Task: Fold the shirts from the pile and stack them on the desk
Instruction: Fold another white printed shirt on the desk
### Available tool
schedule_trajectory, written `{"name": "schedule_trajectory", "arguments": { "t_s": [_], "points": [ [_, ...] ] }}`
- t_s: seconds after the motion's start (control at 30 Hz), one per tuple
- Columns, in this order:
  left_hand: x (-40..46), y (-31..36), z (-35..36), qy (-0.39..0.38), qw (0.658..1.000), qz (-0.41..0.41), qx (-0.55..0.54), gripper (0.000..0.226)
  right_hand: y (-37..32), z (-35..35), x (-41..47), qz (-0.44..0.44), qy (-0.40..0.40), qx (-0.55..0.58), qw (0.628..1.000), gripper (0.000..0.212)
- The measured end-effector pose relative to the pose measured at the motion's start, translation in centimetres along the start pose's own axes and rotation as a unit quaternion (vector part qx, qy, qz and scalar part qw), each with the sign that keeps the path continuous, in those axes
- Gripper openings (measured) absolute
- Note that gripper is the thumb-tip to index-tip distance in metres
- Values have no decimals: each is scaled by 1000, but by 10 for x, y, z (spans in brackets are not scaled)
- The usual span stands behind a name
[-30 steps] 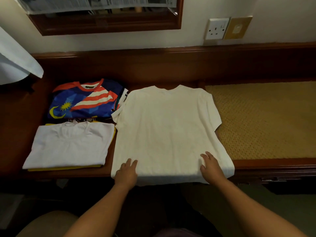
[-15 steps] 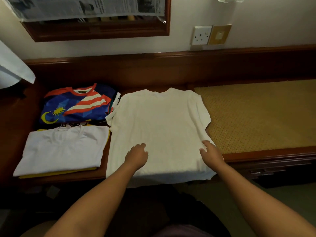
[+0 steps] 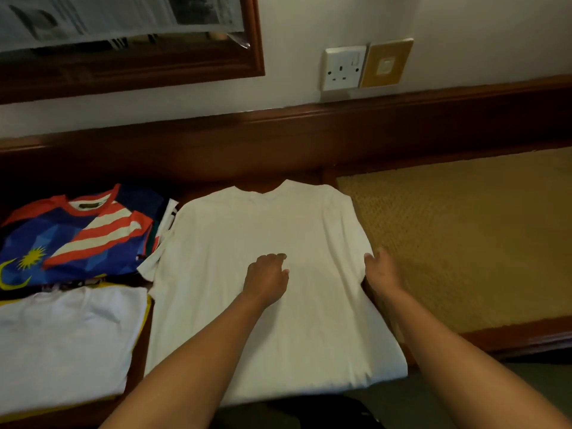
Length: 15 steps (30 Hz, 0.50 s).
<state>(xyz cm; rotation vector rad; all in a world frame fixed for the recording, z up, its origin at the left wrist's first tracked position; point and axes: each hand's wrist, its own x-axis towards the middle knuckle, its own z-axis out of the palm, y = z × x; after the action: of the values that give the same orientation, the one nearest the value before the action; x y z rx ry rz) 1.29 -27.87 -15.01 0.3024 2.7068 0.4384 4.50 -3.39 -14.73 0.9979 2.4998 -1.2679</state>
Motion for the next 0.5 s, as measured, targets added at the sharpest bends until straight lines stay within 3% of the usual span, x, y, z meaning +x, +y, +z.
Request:
{"name": "schedule_trajectory", "arguments": {
  "t_s": [0.13, 0.3, 0.5],
  "points": [
    [71, 15, 13, 1, 998, 14, 69, 51, -7, 20, 55, 12, 4, -16, 1000, 57],
    [144, 25, 34, -14, 998, 18, 64, 58, -10, 36, 91, -32, 26, -57, 998, 22],
    [176, 22, 62, 104, 988, 31, 108, 59, -29, 20, 107, -58, 14, 67, 996, 15]
  ]
}}
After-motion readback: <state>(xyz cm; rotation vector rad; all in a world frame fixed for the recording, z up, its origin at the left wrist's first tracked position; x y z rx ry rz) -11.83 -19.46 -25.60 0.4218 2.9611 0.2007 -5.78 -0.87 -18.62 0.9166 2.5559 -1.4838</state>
